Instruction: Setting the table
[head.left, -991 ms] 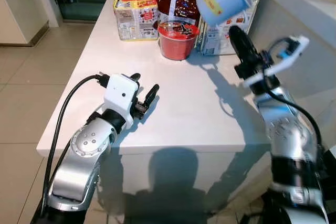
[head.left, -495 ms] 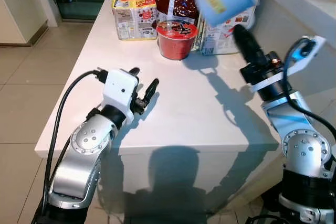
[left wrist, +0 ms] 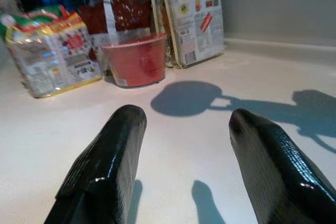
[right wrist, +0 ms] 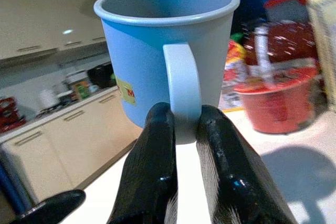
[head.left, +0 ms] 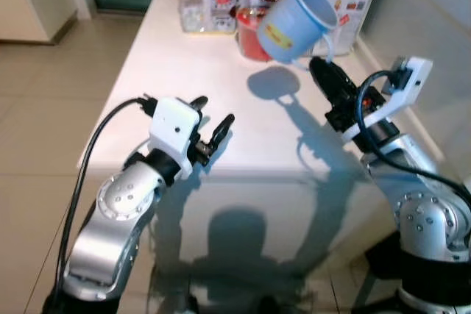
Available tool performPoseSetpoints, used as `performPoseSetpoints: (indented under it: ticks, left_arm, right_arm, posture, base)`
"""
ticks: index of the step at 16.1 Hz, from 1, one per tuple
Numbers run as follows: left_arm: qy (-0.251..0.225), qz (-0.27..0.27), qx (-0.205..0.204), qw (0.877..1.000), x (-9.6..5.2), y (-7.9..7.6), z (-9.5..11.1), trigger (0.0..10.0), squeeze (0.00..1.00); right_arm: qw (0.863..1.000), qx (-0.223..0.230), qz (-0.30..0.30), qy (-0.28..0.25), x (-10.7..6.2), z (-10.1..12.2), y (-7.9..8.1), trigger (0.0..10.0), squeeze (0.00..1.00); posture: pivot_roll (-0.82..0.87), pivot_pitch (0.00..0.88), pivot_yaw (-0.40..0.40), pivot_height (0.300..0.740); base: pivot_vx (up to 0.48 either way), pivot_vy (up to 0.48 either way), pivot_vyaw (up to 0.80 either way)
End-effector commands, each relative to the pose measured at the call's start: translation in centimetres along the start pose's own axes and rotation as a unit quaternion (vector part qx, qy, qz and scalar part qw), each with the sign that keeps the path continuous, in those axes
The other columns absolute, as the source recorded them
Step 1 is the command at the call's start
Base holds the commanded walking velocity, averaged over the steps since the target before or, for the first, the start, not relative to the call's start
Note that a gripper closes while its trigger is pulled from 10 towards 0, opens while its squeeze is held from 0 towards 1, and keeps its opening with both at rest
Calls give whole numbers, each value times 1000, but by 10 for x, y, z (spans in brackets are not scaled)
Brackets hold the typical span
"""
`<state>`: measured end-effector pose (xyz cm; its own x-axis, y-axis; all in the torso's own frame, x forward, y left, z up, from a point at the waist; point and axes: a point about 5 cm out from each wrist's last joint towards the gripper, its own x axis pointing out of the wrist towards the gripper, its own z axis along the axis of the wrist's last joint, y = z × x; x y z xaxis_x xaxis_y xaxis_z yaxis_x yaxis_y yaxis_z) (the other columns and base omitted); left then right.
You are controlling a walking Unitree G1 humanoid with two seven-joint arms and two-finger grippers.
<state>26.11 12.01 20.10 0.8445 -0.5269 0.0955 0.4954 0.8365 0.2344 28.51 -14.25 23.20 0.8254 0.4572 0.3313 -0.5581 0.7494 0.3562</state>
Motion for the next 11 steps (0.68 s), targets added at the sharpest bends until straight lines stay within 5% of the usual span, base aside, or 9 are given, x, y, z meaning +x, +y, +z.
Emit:
performPoseSetpoints:
  ticks: [1,5,11]
  left_arm:
    - [-6,-11,-2,1000,0,-4,4,10000,0]
    - [2,2,1,1000,0,-2,1,10000,0]
    - [37,140,-18,989,-2,24,-25,10000,0]
  right_arm:
    - [1000,-17,-8,-2,-2,4,0,10000,0]
    - [996,-64,-56,17,-6,-6,-5,10000,0]
    - [978,-161,-116,68,-21,-27,-19,10000,0]
  posture:
    - [24,0,-52,740]
    - [24,0,-53,740]
    - [18,0,-51,740]
  base:
    - [-315,0,0]
    - [-235,0,0]
    - [0,0,0]
